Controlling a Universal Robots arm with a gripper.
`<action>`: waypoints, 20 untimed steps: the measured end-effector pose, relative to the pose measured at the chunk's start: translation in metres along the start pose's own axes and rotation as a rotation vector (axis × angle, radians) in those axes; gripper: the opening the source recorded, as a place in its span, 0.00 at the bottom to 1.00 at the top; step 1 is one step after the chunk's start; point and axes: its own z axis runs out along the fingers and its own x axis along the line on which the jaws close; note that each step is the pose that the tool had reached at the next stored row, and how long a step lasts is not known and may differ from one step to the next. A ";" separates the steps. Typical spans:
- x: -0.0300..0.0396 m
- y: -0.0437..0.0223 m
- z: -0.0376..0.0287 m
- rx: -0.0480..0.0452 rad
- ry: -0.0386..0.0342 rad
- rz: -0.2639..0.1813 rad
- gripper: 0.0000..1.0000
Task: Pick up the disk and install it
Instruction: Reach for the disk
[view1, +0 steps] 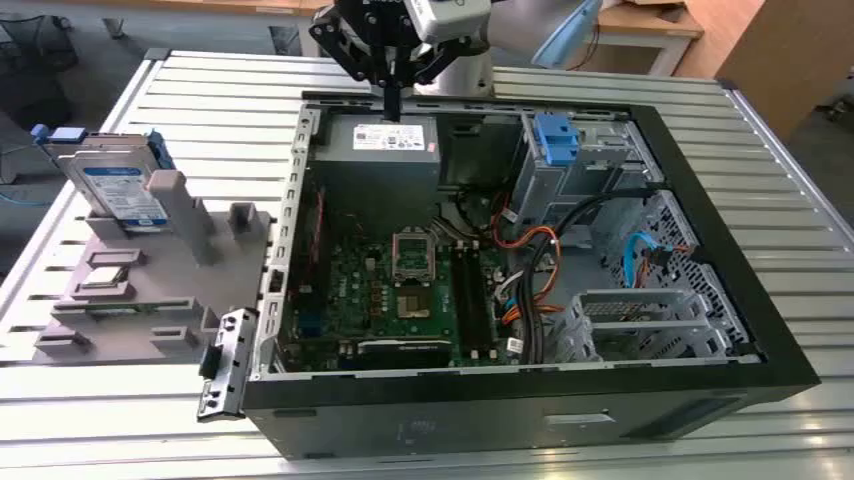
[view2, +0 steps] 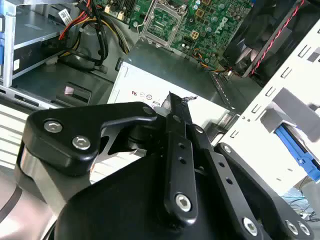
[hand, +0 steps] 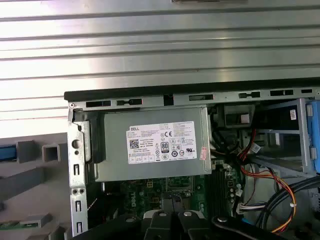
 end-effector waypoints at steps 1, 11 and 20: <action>0.0000 0.0000 0.0000 0.0000 0.0000 0.000 0.11; 0.0009 0.0000 -0.0001 0.0000 0.0000 0.000 0.11; 0.0115 -0.0009 -0.0003 -0.0004 -0.0001 0.000 0.11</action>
